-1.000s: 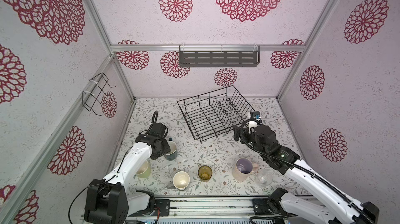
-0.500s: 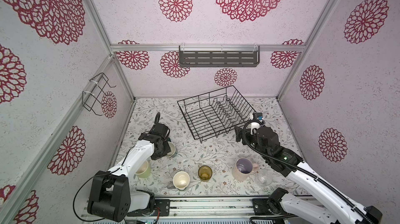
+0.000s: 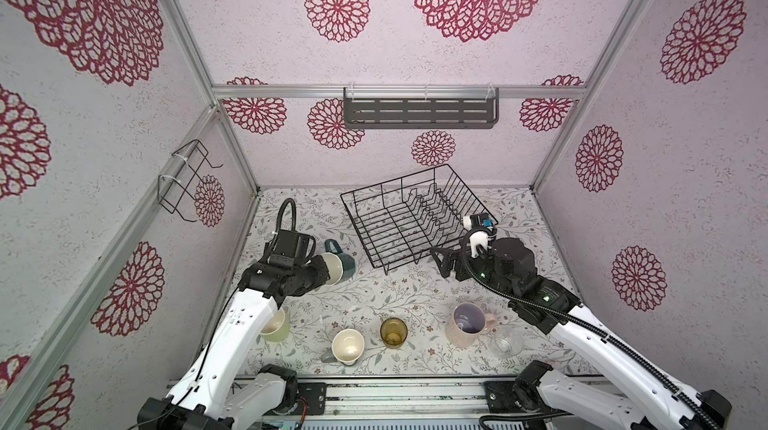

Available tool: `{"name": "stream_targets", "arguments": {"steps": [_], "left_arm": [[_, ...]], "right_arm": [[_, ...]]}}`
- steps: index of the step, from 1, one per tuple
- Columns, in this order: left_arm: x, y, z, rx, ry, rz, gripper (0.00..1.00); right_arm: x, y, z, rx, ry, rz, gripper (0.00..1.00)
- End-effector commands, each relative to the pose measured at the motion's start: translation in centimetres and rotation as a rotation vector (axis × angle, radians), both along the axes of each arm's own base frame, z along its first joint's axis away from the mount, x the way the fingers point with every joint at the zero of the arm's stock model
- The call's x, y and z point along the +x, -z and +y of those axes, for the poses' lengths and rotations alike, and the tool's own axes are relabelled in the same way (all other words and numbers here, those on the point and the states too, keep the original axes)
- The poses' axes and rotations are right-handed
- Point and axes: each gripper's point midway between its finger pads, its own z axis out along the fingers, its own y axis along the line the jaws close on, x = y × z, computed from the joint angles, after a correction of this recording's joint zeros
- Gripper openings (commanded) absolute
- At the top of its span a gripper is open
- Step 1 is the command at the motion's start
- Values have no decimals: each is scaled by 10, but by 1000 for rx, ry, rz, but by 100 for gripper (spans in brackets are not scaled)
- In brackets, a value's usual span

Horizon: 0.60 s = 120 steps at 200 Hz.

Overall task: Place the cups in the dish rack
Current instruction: 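Carry the green mug toward the right gripper while the right gripper reaches for it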

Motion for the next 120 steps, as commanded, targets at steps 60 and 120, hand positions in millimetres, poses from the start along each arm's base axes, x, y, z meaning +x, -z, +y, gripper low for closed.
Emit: {"name": "stream_targets", "arguments": {"steps": [60, 120], "left_arm": [[-3, -123, -126, -496, 482, -343, 0], [6, -134, -157, -619, 587, -355, 0]], "right_arm": [[-63, -56, 61, 326, -493, 93, 99], [-54, -61, 66, 488, -484, 174, 99]]}}
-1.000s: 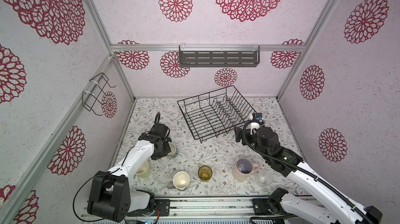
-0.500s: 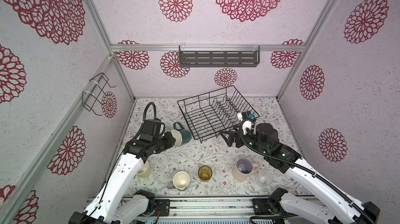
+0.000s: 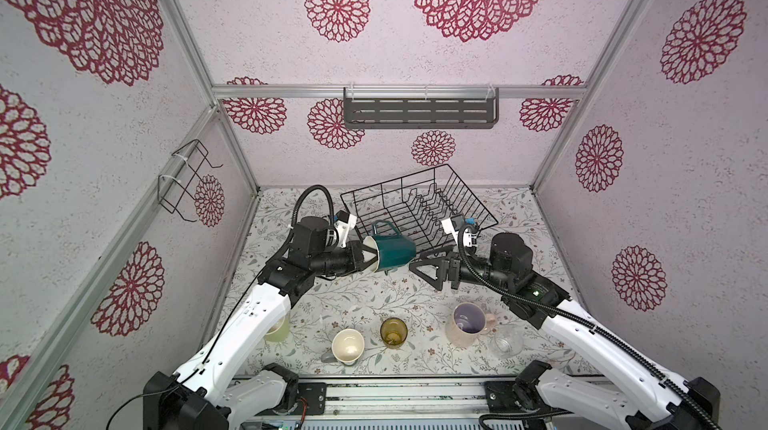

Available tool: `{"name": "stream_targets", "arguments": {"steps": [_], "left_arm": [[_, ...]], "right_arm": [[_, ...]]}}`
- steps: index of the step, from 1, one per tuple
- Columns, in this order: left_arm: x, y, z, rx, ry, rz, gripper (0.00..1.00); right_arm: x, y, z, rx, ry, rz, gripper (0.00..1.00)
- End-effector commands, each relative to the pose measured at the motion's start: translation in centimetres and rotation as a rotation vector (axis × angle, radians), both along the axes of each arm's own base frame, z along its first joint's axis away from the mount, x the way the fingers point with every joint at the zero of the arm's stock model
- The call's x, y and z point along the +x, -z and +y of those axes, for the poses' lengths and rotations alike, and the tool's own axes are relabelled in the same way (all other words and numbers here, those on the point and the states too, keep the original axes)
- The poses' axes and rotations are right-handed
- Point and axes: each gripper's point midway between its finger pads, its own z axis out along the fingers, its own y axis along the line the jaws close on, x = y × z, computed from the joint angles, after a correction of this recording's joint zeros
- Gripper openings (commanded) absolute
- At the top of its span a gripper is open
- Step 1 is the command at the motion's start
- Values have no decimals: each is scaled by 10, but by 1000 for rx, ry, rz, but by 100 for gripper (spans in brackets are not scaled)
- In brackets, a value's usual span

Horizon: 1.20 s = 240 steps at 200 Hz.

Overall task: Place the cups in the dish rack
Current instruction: 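Carry the green mug toward the right gripper while the right gripper reaches for it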

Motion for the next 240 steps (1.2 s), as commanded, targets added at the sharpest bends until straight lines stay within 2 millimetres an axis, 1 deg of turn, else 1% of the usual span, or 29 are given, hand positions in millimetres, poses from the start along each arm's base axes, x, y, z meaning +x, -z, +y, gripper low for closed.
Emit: {"name": "stream_targets", "arguments": {"steps": [1, 12, 25, 45, 53, 68, 83, 98, 115, 138, 150, 164, 186, 203, 223, 240], "left_arm": [[1, -60, -22, -163, 105, -161, 0], [4, -62, -26, -177, 116, -167, 0], [9, -60, -30, -179, 121, -155, 0], [14, -61, -34, -191, 122, -146, 0], [18, -62, -32, -188, 99, -148, 0], [29, -60, -28, -166, 36, -156, 0], [34, -60, -28, -165, 21, -146, 0], [37, -61, -31, -177, 28, -142, 0], [39, -65, -37, -220, 49, -137, 0], [38, -72, -49, -298, 105, -101, 0], [35, -75, -56, -320, 138, -85, 0], [31, -76, -64, -323, 164, -77, 0], [25, -82, -74, -336, 200, -66, 0], [20, -88, -76, -353, 214, -74, 0], [20, -89, -78, -359, 213, -66, 0], [19, -88, -79, -362, 215, -57, 0]], "right_arm": [[2, -27, 3, 134, -16, 16, 99], [9, -29, 2, 155, 3, 31, 99], [18, -29, 1, 170, 26, 50, 99], [36, -21, -5, 178, 93, 109, 99], [41, -20, -8, 186, 114, 128, 99], [52, -9, -17, 171, 177, 168, 99], [60, -3, -24, 163, 223, 187, 99], [60, -8, -25, 190, 202, 189, 99], [58, -18, -26, 239, 173, 190, 99], [50, -47, -28, 355, 103, 148, 99], [48, -56, -27, 370, 75, 134, 99], [49, -59, -25, 363, 59, 122, 99], [60, -51, -28, 362, 94, 149, 99], [65, -52, -31, 374, 102, 145, 99], [71, -49, -35, 368, 120, 147, 99], [72, -53, -41, 384, 125, 133, 99]]}}
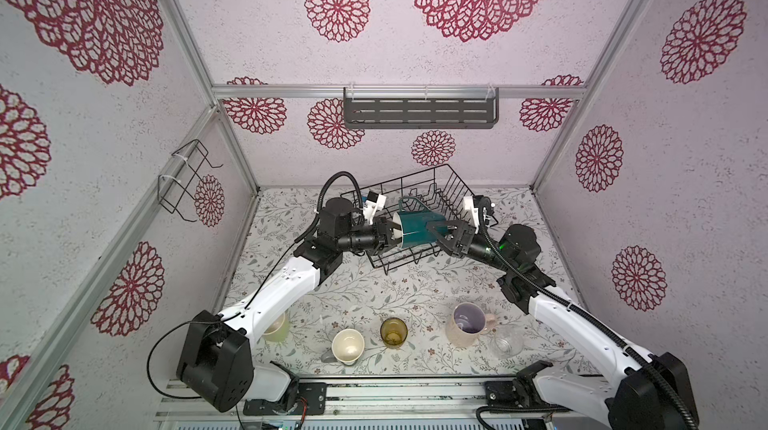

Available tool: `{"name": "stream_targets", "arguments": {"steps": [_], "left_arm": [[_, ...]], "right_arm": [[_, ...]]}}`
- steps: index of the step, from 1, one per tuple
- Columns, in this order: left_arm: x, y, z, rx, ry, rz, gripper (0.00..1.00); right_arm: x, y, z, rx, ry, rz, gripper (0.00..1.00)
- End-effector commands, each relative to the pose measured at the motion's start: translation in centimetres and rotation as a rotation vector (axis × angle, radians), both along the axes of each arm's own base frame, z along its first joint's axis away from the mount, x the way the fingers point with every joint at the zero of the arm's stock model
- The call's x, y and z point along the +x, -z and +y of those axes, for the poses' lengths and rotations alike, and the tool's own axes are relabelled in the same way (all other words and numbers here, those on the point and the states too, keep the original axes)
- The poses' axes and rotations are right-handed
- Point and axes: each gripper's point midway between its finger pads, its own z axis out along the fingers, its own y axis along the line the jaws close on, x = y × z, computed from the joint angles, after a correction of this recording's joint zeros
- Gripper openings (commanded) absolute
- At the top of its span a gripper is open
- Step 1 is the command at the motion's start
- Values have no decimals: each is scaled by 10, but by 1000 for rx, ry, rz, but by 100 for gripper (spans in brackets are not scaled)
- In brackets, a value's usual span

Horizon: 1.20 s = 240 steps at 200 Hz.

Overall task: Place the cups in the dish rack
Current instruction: 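Carry the green mug toward the right gripper while the right gripper reaches for it, then close the right gripper on the green mug and open the left gripper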

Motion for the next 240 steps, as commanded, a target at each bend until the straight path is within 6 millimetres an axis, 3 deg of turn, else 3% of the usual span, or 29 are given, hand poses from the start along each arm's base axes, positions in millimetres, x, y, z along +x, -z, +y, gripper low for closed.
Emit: {"name": "stream_targets", "arguments": {"steps": [1, 58, 126, 179, 240], "left_arm": [[-10, -47, -5, -101, 53, -121, 0], [-16, -48, -16, -127, 110, -111, 0], [-15, -38, -22, -121, 121, -79, 0], [-12, -35, -28, -130, 136, -57, 0], [-13, -28, -31, -130, 155, -44, 6]], "right_arm": [[-1, -33, -10, 58, 7, -94, 99], [-25, -61, -5, 136, -152, -204, 98], [-28, -45, 5, 84, -221, -264, 94], [-34, -49, 7, 120, -267, -307, 90], [-31, -53, 7, 132, -261, -327, 70]]}}
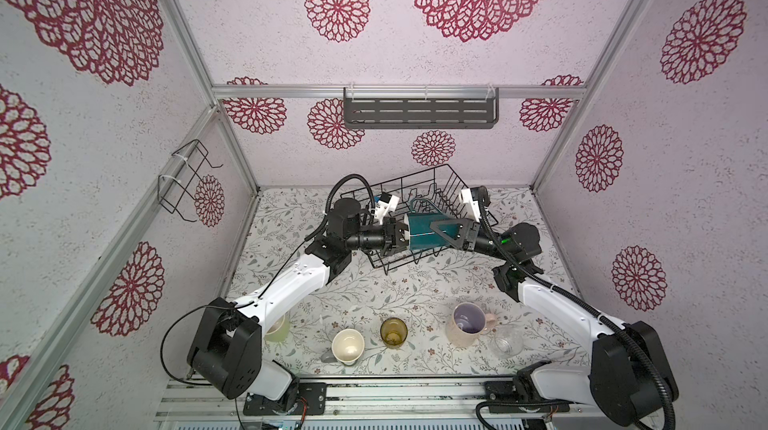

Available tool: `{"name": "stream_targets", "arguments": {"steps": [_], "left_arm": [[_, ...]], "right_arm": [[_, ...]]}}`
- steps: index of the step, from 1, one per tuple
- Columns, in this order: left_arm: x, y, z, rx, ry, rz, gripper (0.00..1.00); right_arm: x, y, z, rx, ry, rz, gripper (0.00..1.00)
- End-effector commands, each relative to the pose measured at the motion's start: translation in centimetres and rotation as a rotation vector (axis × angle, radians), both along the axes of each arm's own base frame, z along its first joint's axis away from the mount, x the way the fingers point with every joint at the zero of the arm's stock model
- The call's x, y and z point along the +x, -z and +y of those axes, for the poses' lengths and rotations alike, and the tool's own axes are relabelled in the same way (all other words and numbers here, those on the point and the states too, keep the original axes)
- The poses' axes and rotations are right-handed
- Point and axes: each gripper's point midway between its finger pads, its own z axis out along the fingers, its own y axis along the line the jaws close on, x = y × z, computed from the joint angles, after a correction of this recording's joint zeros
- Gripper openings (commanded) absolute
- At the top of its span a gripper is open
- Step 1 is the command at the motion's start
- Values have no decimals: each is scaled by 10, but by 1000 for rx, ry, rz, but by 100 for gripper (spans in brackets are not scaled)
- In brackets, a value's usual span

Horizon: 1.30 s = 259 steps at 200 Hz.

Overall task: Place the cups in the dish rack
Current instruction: 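Close the right gripper on the green mug and open the left gripper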

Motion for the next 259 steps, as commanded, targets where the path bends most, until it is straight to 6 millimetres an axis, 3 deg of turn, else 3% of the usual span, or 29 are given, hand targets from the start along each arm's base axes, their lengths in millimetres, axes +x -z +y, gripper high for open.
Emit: {"name": "stream_targets", "arguments": {"steps": [1, 69, 96, 125, 169, 196, 229, 259], "left_arm": [[-2, -23, -6, -55, 32, -56, 7], [13, -3, 9, -20, -45, -30, 33], [21, 7, 16, -1, -75, -10, 55], [33, 26, 40, 51, -162, -7, 65], [35, 43, 72, 157, -239, -25, 71], [37, 54, 93, 245, -308, -31, 72], [40, 68, 136, 374, -446, -23, 73], [31, 78, 173, 511, -550, -32, 75]], "right_arm": [[-21, -33, -1, 55, -40, -168, 70], [-3, -27, -1, 62, 9, -124, 60], [11, -16, 0, 49, 51, -73, 55], [30, 5, -2, -21, 126, -40, 55], [58, 39, -8, -208, 258, -25, 54], [76, 50, -12, -267, 321, -23, 54], [109, 77, -16, -438, 420, -12, 50], [135, 99, -26, -628, 531, -34, 48]]}}
